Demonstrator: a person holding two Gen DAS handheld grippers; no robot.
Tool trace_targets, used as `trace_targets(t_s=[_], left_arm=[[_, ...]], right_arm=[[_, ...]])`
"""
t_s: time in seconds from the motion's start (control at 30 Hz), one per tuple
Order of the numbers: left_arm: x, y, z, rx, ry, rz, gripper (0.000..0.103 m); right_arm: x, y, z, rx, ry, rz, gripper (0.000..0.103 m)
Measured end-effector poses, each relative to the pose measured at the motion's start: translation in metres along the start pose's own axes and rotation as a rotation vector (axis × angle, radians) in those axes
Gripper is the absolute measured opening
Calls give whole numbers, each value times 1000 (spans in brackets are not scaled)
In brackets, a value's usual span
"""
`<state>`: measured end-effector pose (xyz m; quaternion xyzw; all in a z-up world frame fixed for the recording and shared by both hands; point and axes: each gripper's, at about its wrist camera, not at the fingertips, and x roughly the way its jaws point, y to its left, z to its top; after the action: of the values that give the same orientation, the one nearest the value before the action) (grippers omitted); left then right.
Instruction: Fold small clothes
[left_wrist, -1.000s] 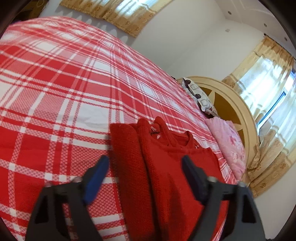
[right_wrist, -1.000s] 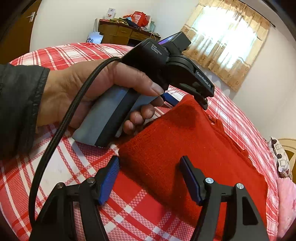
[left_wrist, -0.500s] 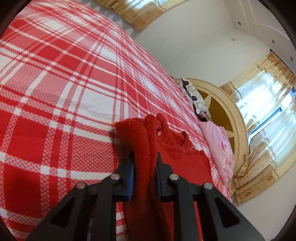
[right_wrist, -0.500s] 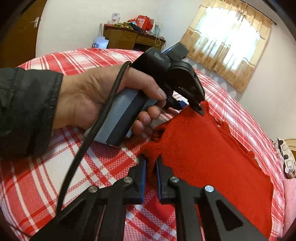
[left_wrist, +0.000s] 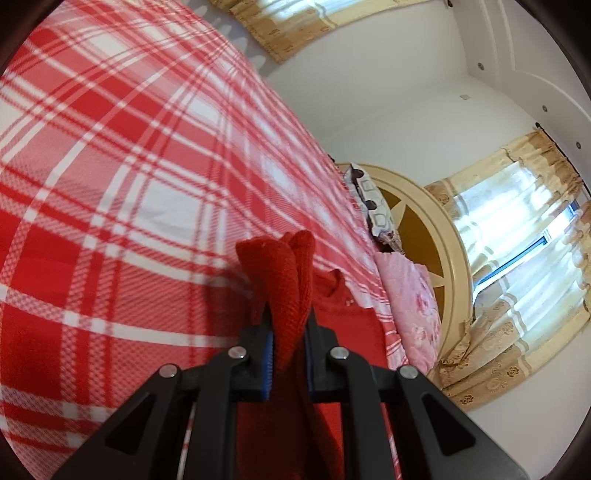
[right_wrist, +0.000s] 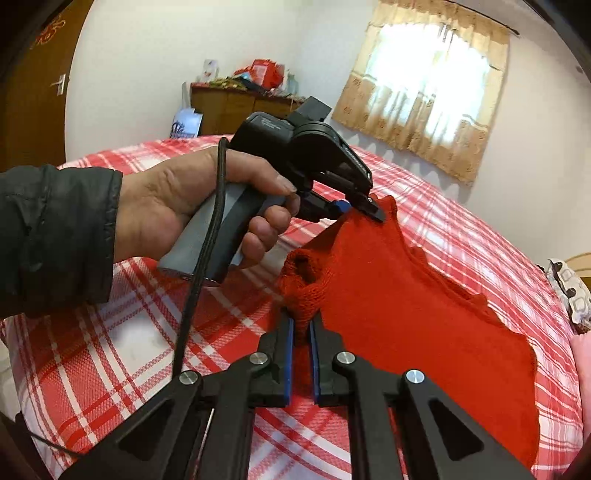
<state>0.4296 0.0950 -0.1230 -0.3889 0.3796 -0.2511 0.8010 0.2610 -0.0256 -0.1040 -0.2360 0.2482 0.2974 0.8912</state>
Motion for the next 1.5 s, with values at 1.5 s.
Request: trace_targets(t_s=[1.5], left_arm=[[142, -163, -30, 211, 156, -104, 13]], right_arm=[[-80, -166, -95, 408, -6, -125, 6]])
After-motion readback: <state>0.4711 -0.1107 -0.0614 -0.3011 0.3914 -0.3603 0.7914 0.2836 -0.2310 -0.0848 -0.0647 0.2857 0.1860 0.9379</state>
